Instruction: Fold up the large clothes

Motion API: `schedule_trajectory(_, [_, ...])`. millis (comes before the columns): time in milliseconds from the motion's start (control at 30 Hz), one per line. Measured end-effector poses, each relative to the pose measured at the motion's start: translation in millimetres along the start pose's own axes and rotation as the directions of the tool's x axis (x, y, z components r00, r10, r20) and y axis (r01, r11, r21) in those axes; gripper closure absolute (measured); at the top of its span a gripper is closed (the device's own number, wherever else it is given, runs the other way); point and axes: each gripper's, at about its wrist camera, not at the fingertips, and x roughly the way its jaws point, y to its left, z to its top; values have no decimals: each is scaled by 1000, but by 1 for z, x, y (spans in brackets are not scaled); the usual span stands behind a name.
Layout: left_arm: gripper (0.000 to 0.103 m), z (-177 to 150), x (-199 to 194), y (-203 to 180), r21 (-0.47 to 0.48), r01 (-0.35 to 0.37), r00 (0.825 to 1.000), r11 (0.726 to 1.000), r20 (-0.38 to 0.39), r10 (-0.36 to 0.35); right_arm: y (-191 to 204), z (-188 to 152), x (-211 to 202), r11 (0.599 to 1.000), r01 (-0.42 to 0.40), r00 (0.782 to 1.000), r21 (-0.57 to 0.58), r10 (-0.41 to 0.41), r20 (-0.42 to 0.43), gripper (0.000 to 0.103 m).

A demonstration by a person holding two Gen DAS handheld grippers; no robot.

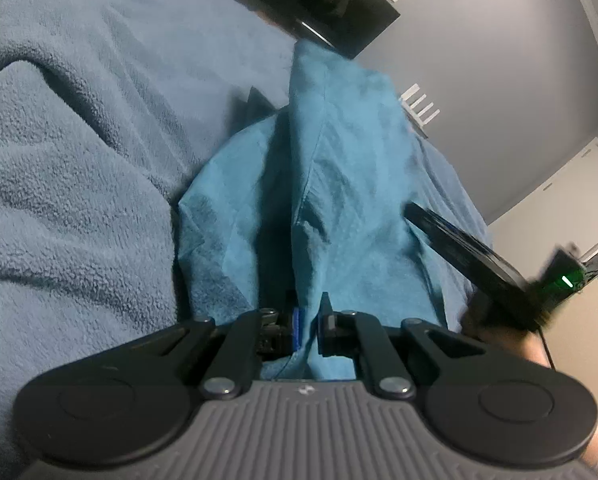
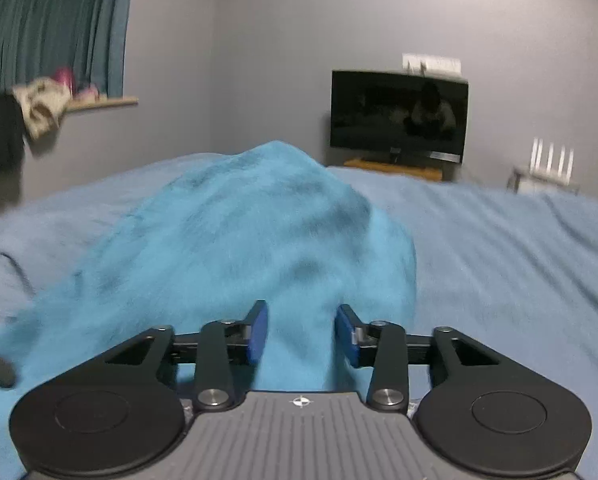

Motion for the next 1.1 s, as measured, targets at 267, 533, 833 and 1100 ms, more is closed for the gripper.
schedule_trajectory(267, [99, 1, -6, 12, -29, -16, 1000, 999, 0, 16, 34, 42, 85, 983, -1, 1000, -185, -2, -18, 70])
schedule_trajectory(533, [99, 0, -9, 21, -68, -23, 1000, 997, 8, 24, 72, 67, 161, 946, 32, 997, -322, -51, -51, 85])
schedule_trajectory(833, [98, -4, -6, 20, -75, -27, 1000, 997, -3, 27, 16, 112, 152, 999, -40, 999, -22, 41, 10, 69])
schedule_trajectory(1100, [98, -4, -1, 16, -79, -37, 999, 996, -3, 37, -103, 80, 124, 958, -85, 984, 272, 124, -130, 15])
